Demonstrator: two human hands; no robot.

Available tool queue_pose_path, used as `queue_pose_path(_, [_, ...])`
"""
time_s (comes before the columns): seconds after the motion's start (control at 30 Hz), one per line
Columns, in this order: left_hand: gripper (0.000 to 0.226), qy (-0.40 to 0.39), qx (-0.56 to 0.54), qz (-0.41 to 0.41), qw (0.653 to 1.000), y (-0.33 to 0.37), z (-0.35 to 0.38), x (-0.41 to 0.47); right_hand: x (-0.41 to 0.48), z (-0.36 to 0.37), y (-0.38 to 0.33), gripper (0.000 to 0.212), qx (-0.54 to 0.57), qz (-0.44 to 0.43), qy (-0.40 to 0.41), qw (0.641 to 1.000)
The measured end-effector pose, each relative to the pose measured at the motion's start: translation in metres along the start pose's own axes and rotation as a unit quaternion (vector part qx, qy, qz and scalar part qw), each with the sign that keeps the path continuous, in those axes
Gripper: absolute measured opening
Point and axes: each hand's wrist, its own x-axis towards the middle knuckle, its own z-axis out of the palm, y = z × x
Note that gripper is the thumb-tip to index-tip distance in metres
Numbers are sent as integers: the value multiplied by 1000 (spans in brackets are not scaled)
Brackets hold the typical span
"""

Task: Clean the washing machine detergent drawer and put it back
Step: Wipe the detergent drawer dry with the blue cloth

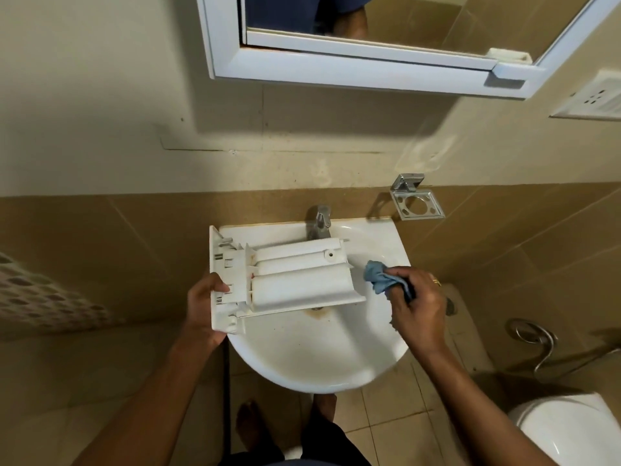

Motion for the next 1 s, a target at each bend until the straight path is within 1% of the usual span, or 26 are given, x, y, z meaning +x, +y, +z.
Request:
queue_pose_path(0.03, [67,-2,4,8,1000,-3,2,-1,0,3,-7,28,4,-10,-8,1000])
queue_pose_path(0.1, [63,-5,9,16,1000,-9,9,-3,-4,16,-28,22,4,-35,-30,999])
queue_pose_path(0.13, [59,-7,4,13,1000,-10,11,-4,-7,22,-38,19,-2,-30,-26,999])
queue_pose_path(0.2, [52,-5,-1,12,1000,-10,14,-7,-9,29,-51,22,-18,-12,-14,1000])
queue_pose_path(0.23, [53,1,0,15,1000,-7,13,-9,-7,28,-52,23,-30,-20,-19,999])
queue_pose_path(0.27, [61,2,5,21,1000,-5,11,-9,-4,27,-53,22,-41,-32,-26,998])
queue_pose_path(0.3, [76,7,14,29,999,-3,7,-7,-1,24,-51,21,-49,-41,-31,997])
queue_pose_path(0.33, [84,4,27,35,999,0,6,-7,3,21,-49,20,-52,-45,-32,997])
queue_pose_path(0.43, [63,-15,47,54,997,0,7,-5,15,15,-50,13,-59,-49,-38,996])
queue_pose_path(0.57, [63,-45,79,73,993,-3,13,-5,23,15,-52,11,-114,-69,-65,989])
queue_pose_path(0.67, [69,-59,118,105,986,-4,18,-4,21,21,-59,13,-106,-64,-90,988])
queue_pose_path(0.73, [84,-82,152,118,978,-6,25,-3,15,36,-69,13,-101,-75,-137,983])
queue_pose_path(0.83, [98,-113,186,110,970,-16,37,0,-1,69,-92,11,-39,-62,-181,981])
queue_pose_path(0.9, [98,-113,191,107,969,-23,42,-1,-4,84,-107,13,-8,-55,-180,982])
queue_pose_path(0.93, [97,-108,185,106,971,-25,42,-2,-3,86,-110,15,2,-64,-180,982])
queue_pose_path(1.0, [97,-102,179,113,972,-23,39,-2,3,78,-104,19,7,-116,-193,974])
